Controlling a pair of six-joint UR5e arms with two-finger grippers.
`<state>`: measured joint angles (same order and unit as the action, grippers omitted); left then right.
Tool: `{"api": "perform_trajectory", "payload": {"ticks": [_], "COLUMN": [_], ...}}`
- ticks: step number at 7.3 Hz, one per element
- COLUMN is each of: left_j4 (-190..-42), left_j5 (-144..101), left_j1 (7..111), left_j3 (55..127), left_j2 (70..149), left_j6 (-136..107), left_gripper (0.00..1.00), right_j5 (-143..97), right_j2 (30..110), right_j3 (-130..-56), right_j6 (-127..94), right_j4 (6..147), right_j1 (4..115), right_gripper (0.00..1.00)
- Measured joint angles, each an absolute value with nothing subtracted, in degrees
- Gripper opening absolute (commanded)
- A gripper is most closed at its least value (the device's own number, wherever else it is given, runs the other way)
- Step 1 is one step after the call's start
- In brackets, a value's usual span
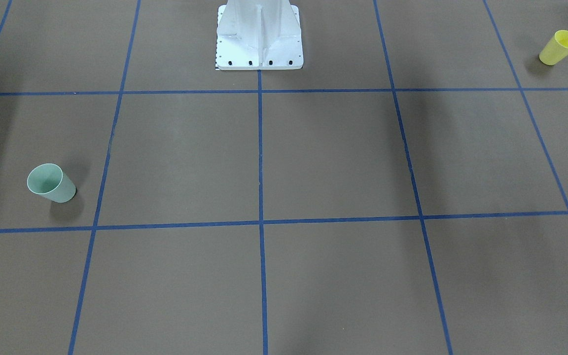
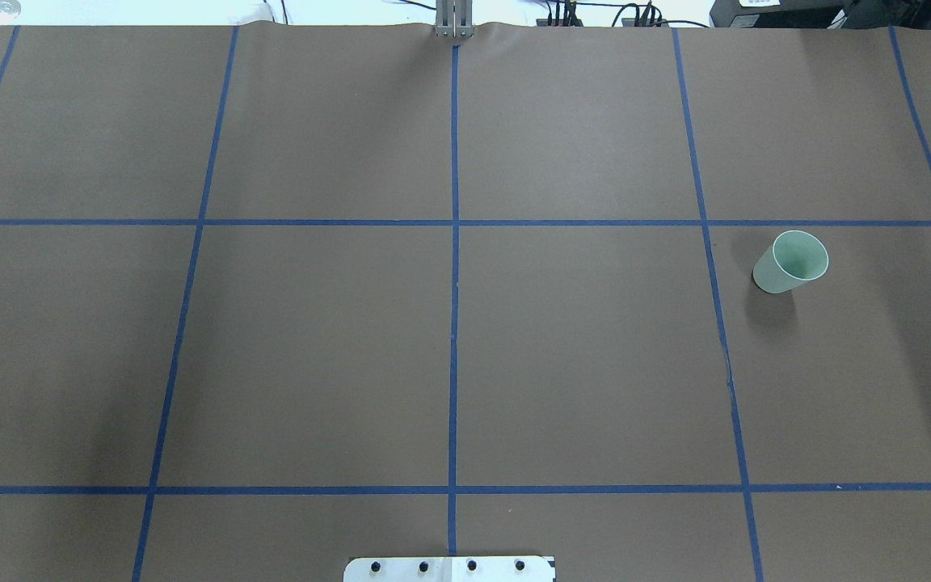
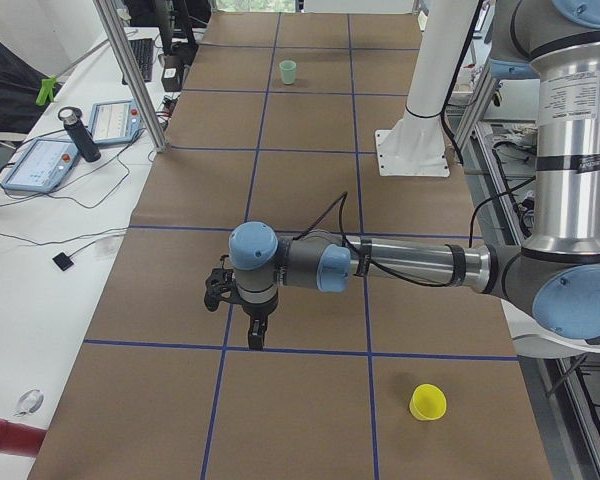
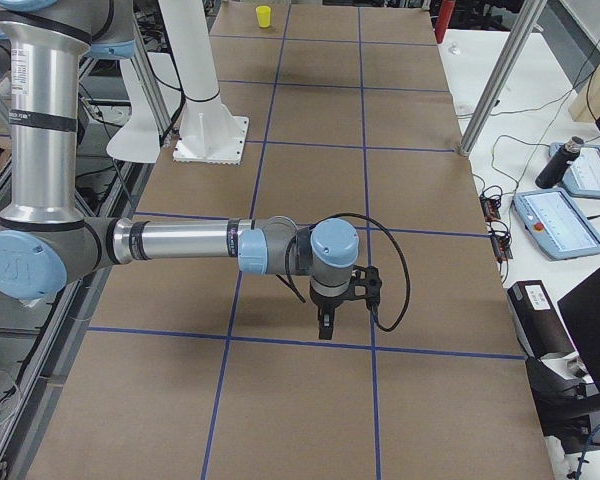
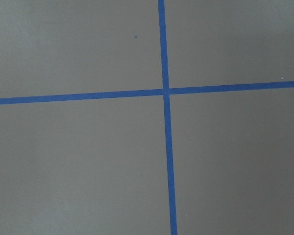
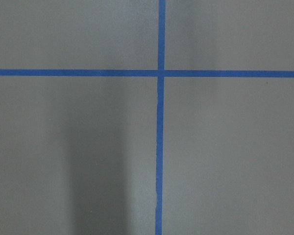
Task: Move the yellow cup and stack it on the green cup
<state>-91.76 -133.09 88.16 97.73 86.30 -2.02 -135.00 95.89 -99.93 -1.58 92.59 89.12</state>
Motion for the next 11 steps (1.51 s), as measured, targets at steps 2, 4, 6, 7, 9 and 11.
{"api": "perform_trajectory", "payload": {"ticks": [2, 4, 6, 7, 9, 11], "left_j4": [-91.96, -92.05, -92.04, -91.82, -92.02, -92.12], "left_j5": [-132.9, -132.13, -124.75, -121.08, -118.87, -118.04], "left_j1": [88.16, 88.16, 88.16, 88.12, 87.95, 87.05], "left_j3": [97.71, 97.81, 99.95, 100.75, 102.42, 104.8], "left_j2": [86.31, 86.43, 86.72, 86.84, 86.14, 84.96], "left_j6": [-2.14, -2.33, -2.47, -3.72, -12.88, -20.08], "left_gripper": [1.0, 1.0, 1.0, 1.0, 1.0, 1.0], "right_j5": [-135.0, -135.02, -135.07, -135.08, -135.12, -135.11], "right_j2": [95.89, 95.87, 95.98, 96.02, 96.14, 96.15], "right_j3": [-99.93, -100.07, -100.38, -100.62, -100.78, -100.83], "right_j6": [-1.58, -1.58, -1.58, -1.58, -1.63, -1.78], "right_j4": [92.55, 92.55, 92.55, 92.55, 92.55, 92.55], "right_j1": [89.12, 89.12, 89.12, 89.12, 89.12, 89.12], "right_gripper": [1.0, 1.0, 1.0, 1.0, 1.0, 1.0]}}
